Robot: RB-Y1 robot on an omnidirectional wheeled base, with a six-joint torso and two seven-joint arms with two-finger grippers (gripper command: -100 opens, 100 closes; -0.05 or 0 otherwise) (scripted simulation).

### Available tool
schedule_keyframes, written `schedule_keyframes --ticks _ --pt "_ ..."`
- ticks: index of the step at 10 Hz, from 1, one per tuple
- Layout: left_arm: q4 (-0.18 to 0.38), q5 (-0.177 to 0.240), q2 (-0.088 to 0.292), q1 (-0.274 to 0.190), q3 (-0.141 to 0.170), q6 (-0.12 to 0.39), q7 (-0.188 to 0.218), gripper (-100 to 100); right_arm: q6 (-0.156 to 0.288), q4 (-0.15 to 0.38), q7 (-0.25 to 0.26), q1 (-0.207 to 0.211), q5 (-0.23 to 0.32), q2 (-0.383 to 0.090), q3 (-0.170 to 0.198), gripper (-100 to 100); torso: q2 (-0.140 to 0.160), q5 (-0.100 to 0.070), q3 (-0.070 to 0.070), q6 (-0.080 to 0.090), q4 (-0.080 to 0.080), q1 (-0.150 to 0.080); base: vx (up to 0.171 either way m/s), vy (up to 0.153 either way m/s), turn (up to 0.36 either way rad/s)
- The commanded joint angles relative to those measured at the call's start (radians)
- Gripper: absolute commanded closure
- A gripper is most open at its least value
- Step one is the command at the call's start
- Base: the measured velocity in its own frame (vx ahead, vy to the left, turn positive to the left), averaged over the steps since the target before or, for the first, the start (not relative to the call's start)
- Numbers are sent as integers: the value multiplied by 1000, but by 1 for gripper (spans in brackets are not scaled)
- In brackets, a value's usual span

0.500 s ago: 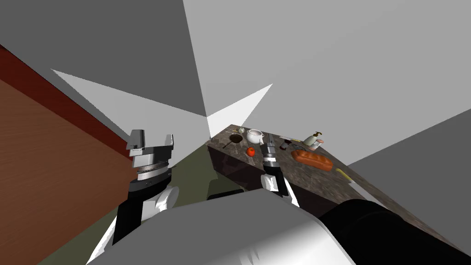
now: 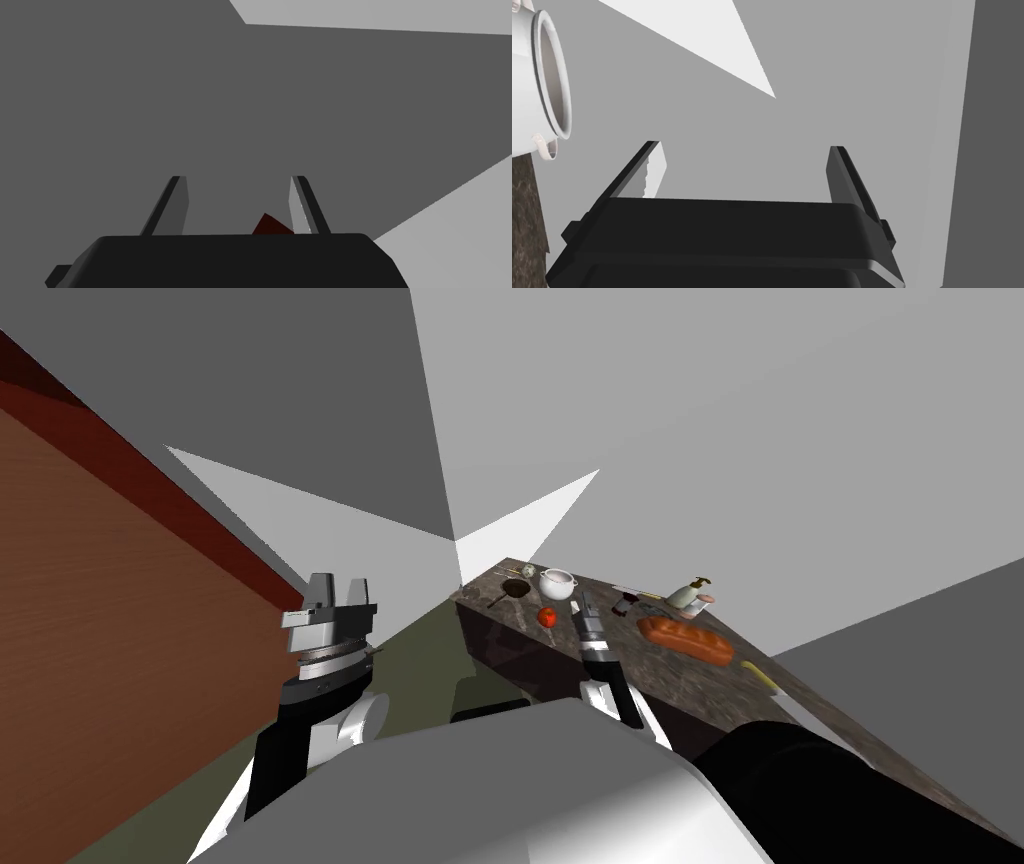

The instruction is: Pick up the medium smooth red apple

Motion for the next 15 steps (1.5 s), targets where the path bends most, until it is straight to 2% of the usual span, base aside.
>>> schedule_keyframes --ticks 1,2,7,8,9,10,11,12,13,14,15 --pt "0 0 0 0 0 0 0 0 -7 14 23 50 11 -36 -19 -100 0 0 0 0 0 0 -26 6 134" --pt "0 0 0 0 0 0 0 0 -7 14 23 57 11 -36 -19 -100 0 0 0 0 0 1 -13 7 29" --pt "0 0 0 0 0 0 0 0 -40 106 104 235 56 -183 -81 -100 -4 1 -2 0 -1 4 17 39 165" --pt "0 0 0 0 0 0 0 0 -40 106 104 256 56 -183 -81 -100 -5 1 -3 0 -1 4 31 32 54" --pt "0 0 0 0 0 0 0 0 -49 130 121 286 67 -217 -91 -100 -5 1 -3 0 -1 3 30 37 143" --pt "0 0 0 0 0 0 0 0 -49 130 121 302 67 -217 -91 -100 -5 1 -3 0 -1 3 25 24 64" --pt "0 0 0 0 0 0 0 0 -58 156 138 336 78 -252 -101 -100 -4 1 -2 0 -1 3 31 39 143" --pt "0 0 0 0 0 0 0 0 -58 156 138 349 78 -252 -101 -100 -4 1 -2 0 -1 3 26 32 73" --pt "0 0 0 0 0 0 0 0 -68 185 155 390 89 -289 -109 -100 -4 1 -2 0 -1 3 38 41 141" --pt "0 0 0 0 0 0 0 0 -68 185 155 399 89 -289 -109 -100 -5 1 -3 0 -1 3 38 29 71" --pt "0 0 0 0 0 0 0 0 -78 216 173 426 101 -326 -117 -100 -5 1 -3 0 -1 3 42 34 165"
